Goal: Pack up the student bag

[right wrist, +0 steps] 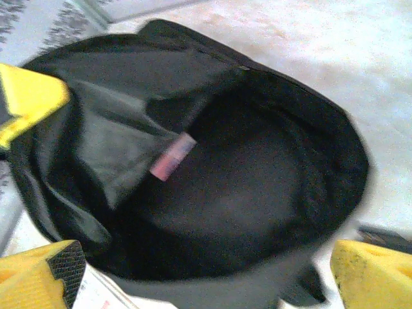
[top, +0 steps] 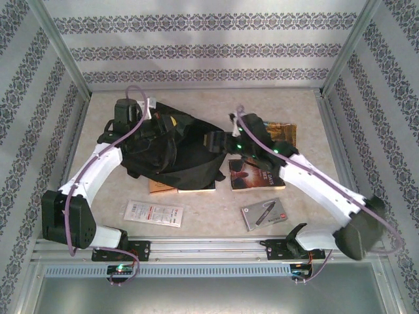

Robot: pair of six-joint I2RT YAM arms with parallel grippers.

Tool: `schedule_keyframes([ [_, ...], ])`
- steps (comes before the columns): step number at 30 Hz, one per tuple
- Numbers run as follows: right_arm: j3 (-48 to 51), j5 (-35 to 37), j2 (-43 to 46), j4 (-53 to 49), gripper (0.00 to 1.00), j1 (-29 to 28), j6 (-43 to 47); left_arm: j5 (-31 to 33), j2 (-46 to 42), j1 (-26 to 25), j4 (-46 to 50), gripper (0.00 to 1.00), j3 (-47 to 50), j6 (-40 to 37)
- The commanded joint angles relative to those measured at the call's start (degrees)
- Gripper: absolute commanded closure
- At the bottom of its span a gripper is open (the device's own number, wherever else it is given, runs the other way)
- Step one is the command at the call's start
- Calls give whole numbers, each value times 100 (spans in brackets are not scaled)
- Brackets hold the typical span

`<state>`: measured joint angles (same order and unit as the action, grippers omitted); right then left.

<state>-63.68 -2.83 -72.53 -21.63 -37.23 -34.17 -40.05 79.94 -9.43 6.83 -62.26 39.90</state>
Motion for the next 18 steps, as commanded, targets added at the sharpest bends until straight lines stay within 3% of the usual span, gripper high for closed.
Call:
schedule_keyframes([
  [1, 172, 335, 409, -702, 2, 103, 173, -7, -88, -105, -428, 100, 214, 61],
  [3, 106, 637, 536, -1535, 4, 15, 177, -19, -62, -160, -504, 100, 324, 71],
  [5, 167, 195, 626, -2121, 8, -29, 325, -56, -40, -183, -566, 100, 380, 141],
  [9, 637, 677, 820, -3162, 17, -463, -104, -74, -75, -184, -592, 100, 373, 159],
  [13, 1316, 579, 917, -3634, 19, -475, -785, -62, -101, -189, -564, 100, 381, 141],
  [18, 2153, -132, 1017, -3513, 19, -572, -1307, -54, -111, -184, -514, 100, 354, 92],
])
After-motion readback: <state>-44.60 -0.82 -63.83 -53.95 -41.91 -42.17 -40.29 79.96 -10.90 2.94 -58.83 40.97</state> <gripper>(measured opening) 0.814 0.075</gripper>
